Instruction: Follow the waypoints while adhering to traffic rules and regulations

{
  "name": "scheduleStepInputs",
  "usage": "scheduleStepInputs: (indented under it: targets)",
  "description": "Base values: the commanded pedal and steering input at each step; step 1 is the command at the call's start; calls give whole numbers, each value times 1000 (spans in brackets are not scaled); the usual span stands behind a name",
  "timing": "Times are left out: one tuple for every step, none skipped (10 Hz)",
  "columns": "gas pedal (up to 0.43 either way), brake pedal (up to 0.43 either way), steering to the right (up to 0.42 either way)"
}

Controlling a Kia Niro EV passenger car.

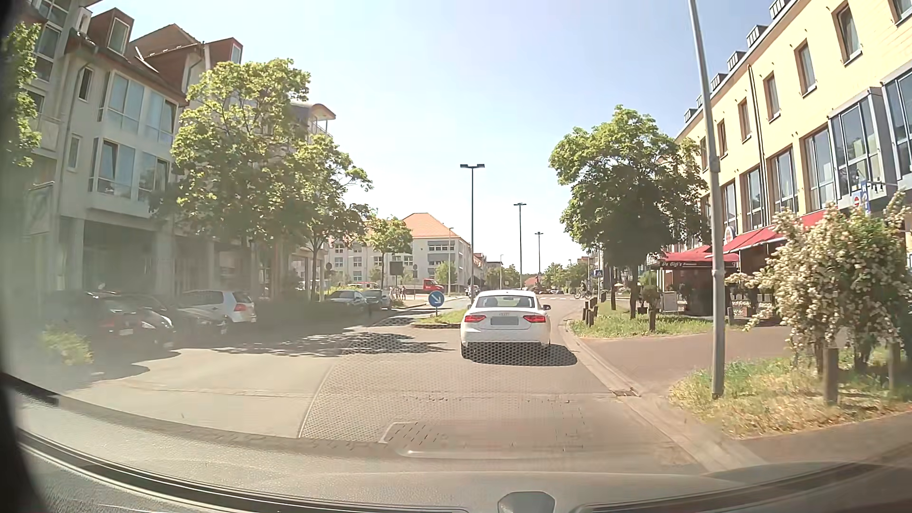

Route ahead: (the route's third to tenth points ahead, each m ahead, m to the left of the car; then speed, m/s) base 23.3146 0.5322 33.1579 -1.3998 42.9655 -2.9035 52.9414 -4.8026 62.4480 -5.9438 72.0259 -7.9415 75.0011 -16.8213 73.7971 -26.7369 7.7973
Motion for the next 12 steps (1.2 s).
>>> scheduleStepInputs:
  targets:
    - [20,30,22]
    - [20,24,24]
    - [20,30,26]
    - [20,30,28]
    - [28,30,28]
    - [20,30,30]
    - [39,30,30]
    - [39,30,30]
    - [39,30,31]
    - [67,30,33]
    - [47,30,32]
    - [47,30,32]
